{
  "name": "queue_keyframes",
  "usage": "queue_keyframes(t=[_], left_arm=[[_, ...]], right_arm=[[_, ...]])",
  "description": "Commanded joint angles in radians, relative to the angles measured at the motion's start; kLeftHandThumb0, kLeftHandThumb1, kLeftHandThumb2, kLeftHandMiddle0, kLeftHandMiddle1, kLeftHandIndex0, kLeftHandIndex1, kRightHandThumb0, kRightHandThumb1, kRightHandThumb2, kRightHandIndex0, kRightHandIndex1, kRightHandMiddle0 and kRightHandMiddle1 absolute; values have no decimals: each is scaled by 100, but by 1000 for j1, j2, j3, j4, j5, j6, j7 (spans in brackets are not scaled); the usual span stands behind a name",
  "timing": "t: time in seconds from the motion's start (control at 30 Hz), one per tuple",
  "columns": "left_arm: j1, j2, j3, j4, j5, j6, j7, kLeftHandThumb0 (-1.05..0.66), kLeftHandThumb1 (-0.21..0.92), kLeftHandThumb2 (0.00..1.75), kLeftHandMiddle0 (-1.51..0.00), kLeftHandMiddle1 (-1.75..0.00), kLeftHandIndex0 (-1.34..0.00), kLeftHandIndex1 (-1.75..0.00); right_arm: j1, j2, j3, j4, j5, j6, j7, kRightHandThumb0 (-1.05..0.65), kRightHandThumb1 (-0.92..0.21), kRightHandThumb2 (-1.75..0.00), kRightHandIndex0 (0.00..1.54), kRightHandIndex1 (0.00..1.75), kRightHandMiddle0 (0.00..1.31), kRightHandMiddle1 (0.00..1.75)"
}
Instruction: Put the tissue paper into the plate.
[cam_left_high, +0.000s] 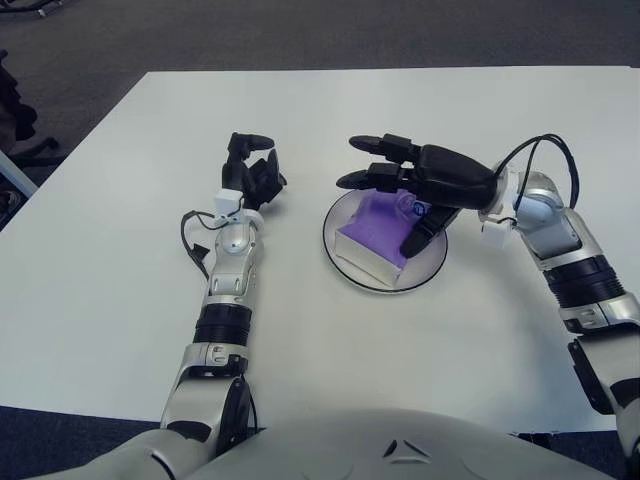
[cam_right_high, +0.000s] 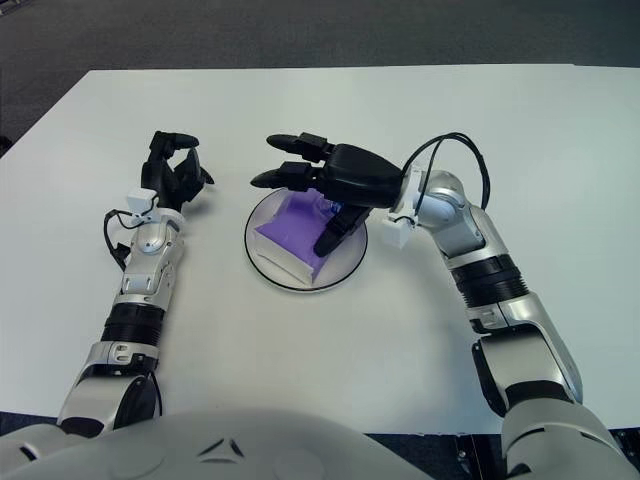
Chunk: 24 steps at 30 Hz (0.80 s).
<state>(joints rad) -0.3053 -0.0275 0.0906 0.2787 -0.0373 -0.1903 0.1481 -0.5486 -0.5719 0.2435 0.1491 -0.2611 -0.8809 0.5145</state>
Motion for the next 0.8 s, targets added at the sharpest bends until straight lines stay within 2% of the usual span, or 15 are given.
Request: queue_keyframes(t=[0.0, 0.23, 0.47, 0.77], left_arm=[[174, -36, 8, 112, -20, -10, -17, -36, 78, 70, -86, -175, -29, -175], [172, -36, 10, 108, -27, -1, -23, -36, 78, 70, -86, -175, -29, -175], [171, -34, 8, 102, -26, 4, -21, -36, 78, 70, -85, -175, -29, -175], [169, -30, 3, 99, -18, 8, -18, -36, 79, 69, -86, -175, -28, -175]], right_arm=[[-5, 6, -20, -8, -4, -1, -23, -46, -92, -8, 1, 0, 14, 3], [-3, -12, -24, -21, 70, 28, 6, -46, -91, -5, 0, 0, 8, 0], [-4, -63, -54, -52, 167, 100, 67, -46, -91, -4, 0, 0, 6, 0], [29, -113, -136, -125, 132, 239, 57, -41, -92, -8, 0, 0, 6, 0]])
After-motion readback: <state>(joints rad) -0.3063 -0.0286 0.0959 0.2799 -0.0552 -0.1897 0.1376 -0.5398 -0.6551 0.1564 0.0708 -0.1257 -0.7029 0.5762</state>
